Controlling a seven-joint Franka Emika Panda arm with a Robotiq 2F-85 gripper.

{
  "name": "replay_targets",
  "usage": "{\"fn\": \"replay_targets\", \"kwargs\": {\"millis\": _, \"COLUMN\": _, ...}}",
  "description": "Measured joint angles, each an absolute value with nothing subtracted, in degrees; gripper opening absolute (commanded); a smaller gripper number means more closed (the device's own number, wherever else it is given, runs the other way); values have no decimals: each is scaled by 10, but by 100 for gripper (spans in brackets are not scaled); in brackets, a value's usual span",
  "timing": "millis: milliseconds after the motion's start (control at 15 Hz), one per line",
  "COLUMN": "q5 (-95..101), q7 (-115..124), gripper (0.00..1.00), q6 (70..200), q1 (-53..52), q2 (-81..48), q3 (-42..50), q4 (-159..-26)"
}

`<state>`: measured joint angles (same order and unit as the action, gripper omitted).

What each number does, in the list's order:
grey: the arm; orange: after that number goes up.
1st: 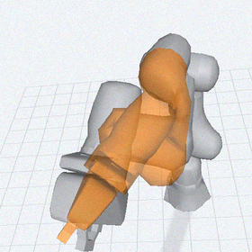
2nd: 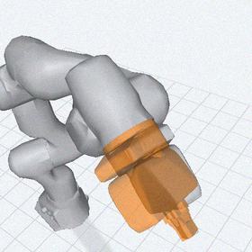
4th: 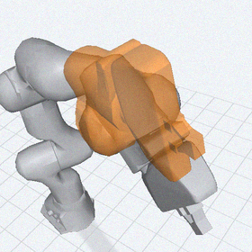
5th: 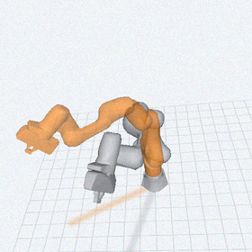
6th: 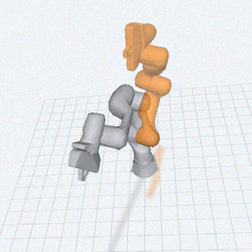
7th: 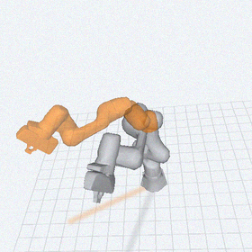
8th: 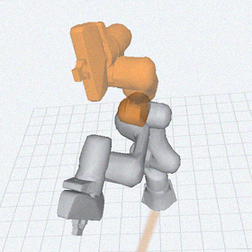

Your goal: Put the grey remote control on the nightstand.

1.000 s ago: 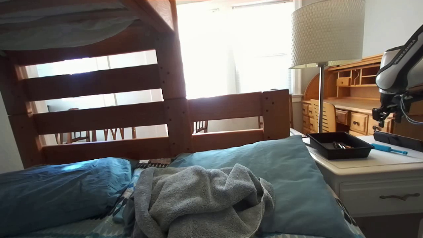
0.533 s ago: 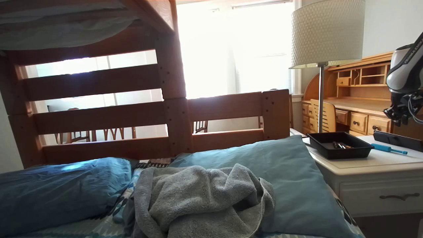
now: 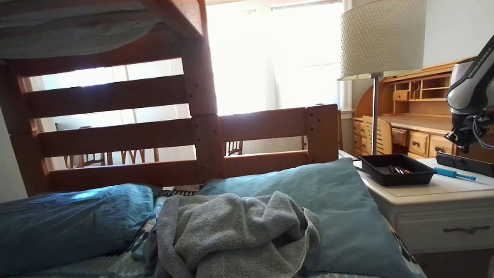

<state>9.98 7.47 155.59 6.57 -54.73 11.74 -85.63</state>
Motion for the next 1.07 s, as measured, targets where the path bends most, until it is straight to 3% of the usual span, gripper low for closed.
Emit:
{"fn": "replay_targets", "kwargs": {"millis": 400, "q5": 99, "q7": 64, "gripper": 0, "q6": 1555, "q1": 72, "q2": -547, "q3": 98, "q4": -863}}
{"fn": "replay_targets", "kwargs": {"millis": 800, "q5": 44, "q7": -80, "gripper": 0, "q6": 1553, "q1": 151, "q2": -547, "q3": -32, "q4": -868}}
{"fn": "replay_targets", "kwargs": {"millis": 933, "q5": 43, "q7": -77, "gripper": 0, "q6": 1558, "q1": 146, "q2": -547, "q3": -19, "q4": -868}}
{"fn": "replay_targets", "kwargs": {"millis": 1000, "q5": 43, "q7": -69, "gripper": 26, "q6": 1564, "q1": 136, "q2": -547, "q3": -1, "q4": -868}}
{"fn": "replay_targets", "kwargs": {"millis": 1067, "q5": 43, "q7": -59, "gripper": 27, "q6": 1570, "q1": 124, "q2": -547, "q3": 18, "q4": -868}}
